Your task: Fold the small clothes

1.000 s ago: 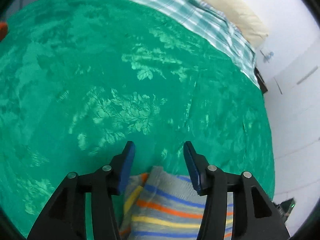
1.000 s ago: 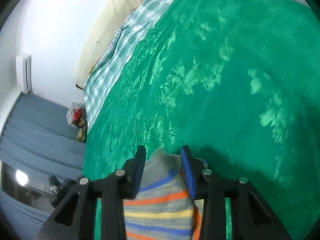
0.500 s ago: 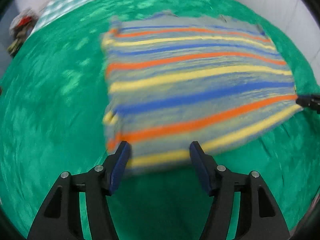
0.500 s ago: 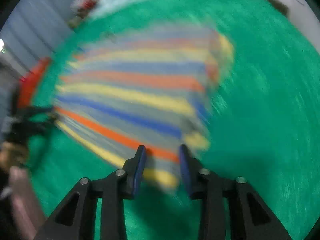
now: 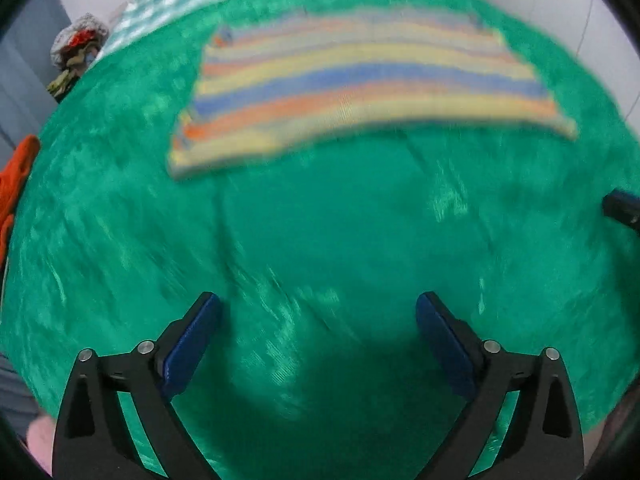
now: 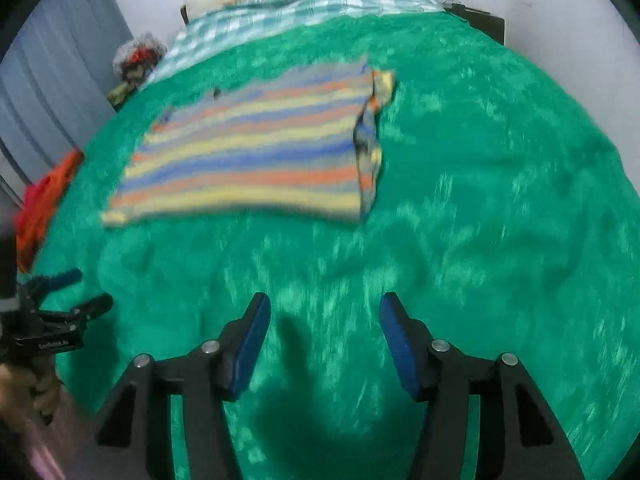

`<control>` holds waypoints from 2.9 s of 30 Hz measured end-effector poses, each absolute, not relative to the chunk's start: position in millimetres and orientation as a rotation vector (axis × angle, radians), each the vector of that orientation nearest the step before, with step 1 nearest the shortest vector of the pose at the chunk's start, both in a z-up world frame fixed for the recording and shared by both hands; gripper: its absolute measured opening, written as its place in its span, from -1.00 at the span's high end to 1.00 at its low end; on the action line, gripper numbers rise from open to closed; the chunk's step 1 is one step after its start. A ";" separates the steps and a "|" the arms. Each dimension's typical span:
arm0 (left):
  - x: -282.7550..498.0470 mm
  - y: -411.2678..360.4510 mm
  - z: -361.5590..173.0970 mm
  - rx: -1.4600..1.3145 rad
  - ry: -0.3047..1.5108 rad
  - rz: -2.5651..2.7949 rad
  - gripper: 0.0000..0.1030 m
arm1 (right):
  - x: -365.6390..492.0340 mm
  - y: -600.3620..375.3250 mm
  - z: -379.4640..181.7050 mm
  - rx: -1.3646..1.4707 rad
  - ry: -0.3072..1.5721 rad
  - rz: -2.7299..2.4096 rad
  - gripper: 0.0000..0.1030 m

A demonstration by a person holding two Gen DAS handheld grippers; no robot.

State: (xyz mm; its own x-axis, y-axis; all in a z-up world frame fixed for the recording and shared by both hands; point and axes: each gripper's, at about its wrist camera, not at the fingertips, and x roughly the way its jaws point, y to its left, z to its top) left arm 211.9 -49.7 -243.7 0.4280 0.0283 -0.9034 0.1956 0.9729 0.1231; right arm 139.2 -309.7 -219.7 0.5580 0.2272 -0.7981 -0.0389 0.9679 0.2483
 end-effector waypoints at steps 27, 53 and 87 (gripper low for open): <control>194.0 -46.8 -254.5 0.182 1.065 -0.087 -0.99 | 129.7 -281.2 -252.9 0.064 0.952 0.112 -0.60; 287.8 -297.3 -233.3 0.477 0.960 -0.625 -0.56 | 381.9 -422.6 -220.1 0.616 1.062 0.385 -0.57; 291.1 86.6 -219.5 -0.510 1.089 -0.080 0.20 | 493.6 -49.2 -167.8 0.334 1.056 0.706 0.47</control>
